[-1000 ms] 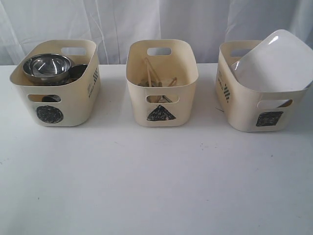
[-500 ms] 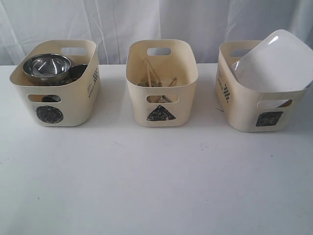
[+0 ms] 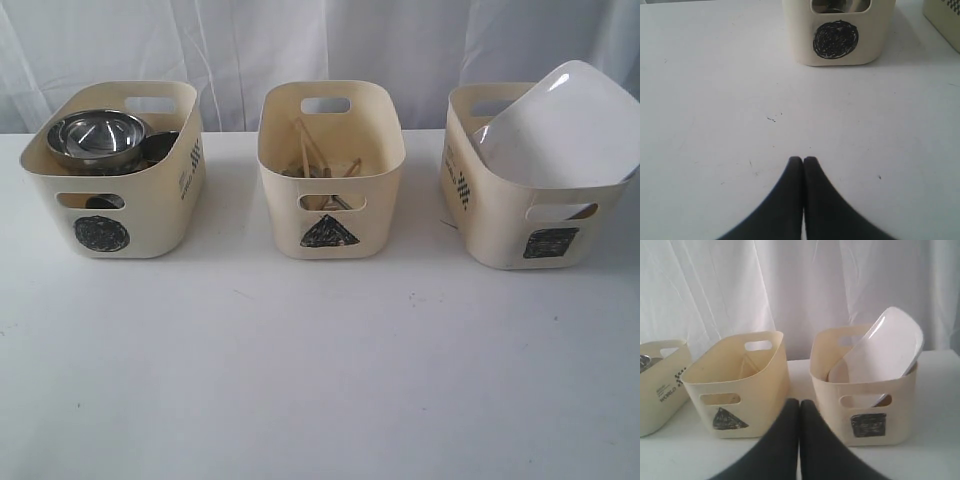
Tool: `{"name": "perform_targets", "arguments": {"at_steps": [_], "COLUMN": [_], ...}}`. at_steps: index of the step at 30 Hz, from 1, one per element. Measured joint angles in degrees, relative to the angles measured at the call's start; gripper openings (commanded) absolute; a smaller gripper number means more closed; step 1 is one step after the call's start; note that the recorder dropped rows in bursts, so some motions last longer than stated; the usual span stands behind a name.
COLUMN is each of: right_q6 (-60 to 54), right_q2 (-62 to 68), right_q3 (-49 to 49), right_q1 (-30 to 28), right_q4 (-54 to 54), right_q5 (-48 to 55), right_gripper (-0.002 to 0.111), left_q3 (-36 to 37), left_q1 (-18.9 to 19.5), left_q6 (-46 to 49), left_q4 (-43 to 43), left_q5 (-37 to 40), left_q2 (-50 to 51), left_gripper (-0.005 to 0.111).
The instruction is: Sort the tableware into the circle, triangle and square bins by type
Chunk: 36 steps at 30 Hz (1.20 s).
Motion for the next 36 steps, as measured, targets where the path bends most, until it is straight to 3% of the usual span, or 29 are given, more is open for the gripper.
{"name": "perform_targets", "arguments": {"at_steps": [5,11,22,29,36], "right_q6": [0.62,0.75,-4.35,6.57,12.59], "right_q2": [0.00,0.00,-4.96,-10.65,-10.77], "right_q3": [0.21,0.21,4.22,14.21,14.59], "right_q1": [0.00,0.00,0.00,0.00,0.00], "right_q4": [9.34,10.96,0.97,-8.81,-15.77], "right_q5": [3.47,4.21,-2.03,-3.08,4.63], "right_gripper": [0.000,0.000,0.000,0.000,0.000], "left_q3": [0.00,0.00,0.00,0.00,0.00], "left_q1": [0.00,0.00,0.00,0.00,0.00], "left_q6": [0.00,0.00,0.00,0.00,0.00], "left_q4": [0.00,0.00,0.00,0.00,0.23], "left_q5": [0.00,0.00,0.00,0.00,0.00], "left_q2": [0.00,0.00,0.00,0.00,0.00], "left_gripper": [0.000,0.000,0.000,0.000,0.000]}}
